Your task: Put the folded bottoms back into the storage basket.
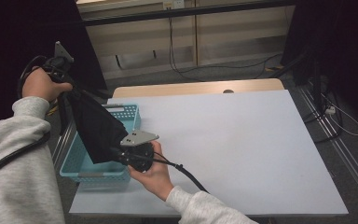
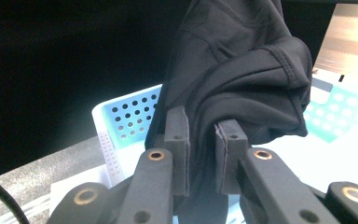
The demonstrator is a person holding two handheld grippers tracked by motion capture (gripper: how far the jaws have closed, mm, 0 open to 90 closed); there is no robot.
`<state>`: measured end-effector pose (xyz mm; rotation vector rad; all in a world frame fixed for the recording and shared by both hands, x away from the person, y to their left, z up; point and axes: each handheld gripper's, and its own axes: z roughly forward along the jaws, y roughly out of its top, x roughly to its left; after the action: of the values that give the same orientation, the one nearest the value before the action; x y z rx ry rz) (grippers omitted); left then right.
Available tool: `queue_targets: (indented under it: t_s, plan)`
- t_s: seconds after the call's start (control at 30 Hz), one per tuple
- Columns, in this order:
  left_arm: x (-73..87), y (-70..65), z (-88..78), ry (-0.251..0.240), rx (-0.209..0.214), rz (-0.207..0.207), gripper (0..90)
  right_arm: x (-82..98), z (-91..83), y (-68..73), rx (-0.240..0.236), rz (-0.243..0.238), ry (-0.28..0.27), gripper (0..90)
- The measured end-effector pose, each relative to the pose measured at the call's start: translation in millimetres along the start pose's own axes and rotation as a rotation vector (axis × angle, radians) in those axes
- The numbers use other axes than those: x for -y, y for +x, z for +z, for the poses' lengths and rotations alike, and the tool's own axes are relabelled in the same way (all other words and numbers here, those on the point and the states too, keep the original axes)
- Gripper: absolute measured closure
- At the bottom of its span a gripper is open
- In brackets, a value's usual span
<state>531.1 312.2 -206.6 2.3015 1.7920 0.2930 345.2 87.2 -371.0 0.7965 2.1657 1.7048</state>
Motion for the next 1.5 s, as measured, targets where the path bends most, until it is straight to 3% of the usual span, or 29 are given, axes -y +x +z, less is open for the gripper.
queue_targets:
  t_s: [0.1,0.13,0.17,0.2,0.23,0.27,0.4,0.63,0.9,1.17,1.47,1.5]
  plan:
    - [-1.4,3.0,3.4,-0.019,-0.001,0.001,82.2,0.7,6.4,1.6,-0.008,0.003,0.000,77.2]
    - [-1.2,5.3,6.0,-0.047,-0.012,0.015,81.8,0.9,8.8,2.2,-0.009,0.001,0.004,74.5]
    - [-0.6,6.8,8.1,-0.071,-0.025,0.027,79.2,2.2,13.2,2.7,0.003,-0.004,0.023,62.2]
    - [0.6,8.3,11.3,-0.091,-0.046,0.035,71.6,2.6,14.2,2.4,0.029,-0.012,0.039,54.5]
    - [1.7,9.0,12.8,-0.105,-0.066,0.051,57.6,2.7,12.7,1.1,0.052,-0.026,0.050,52.5]
    - [2.7,9.3,13.3,-0.109,-0.078,0.067,56.7,3.0,10.0,-1.6,0.056,-0.036,0.034,51.5]
    - [7.8,8.1,19.3,-0.112,-0.071,0.087,43.6,-0.5,-4.0,-12.2,0.062,-0.069,0.023,42.5]
    - [13.3,-1.8,32.1,-0.114,-0.050,0.131,35.1,-2.7,-25.1,-21.0,0.054,-0.121,0.037,31.7]
    - [20.0,-9.2,45.8,-0.120,-0.006,0.151,31.4,4.3,-46.8,-39.1,0.060,-0.101,0.052,26.0]
    - [28.6,-11.6,57.5,-0.132,0.016,0.145,29.5,16.1,-61.2,-59.2,0.061,-0.062,0.083,23.8]
    - [35.8,-20.4,69.4,-0.148,0.045,0.182,29.4,36.9,-75.2,-79.6,0.058,-0.030,0.147,22.5]
    - [36.9,-21.1,70.9,-0.143,0.047,0.196,32.7,39.2,-77.7,-81.6,0.064,-0.032,0.151,22.6]
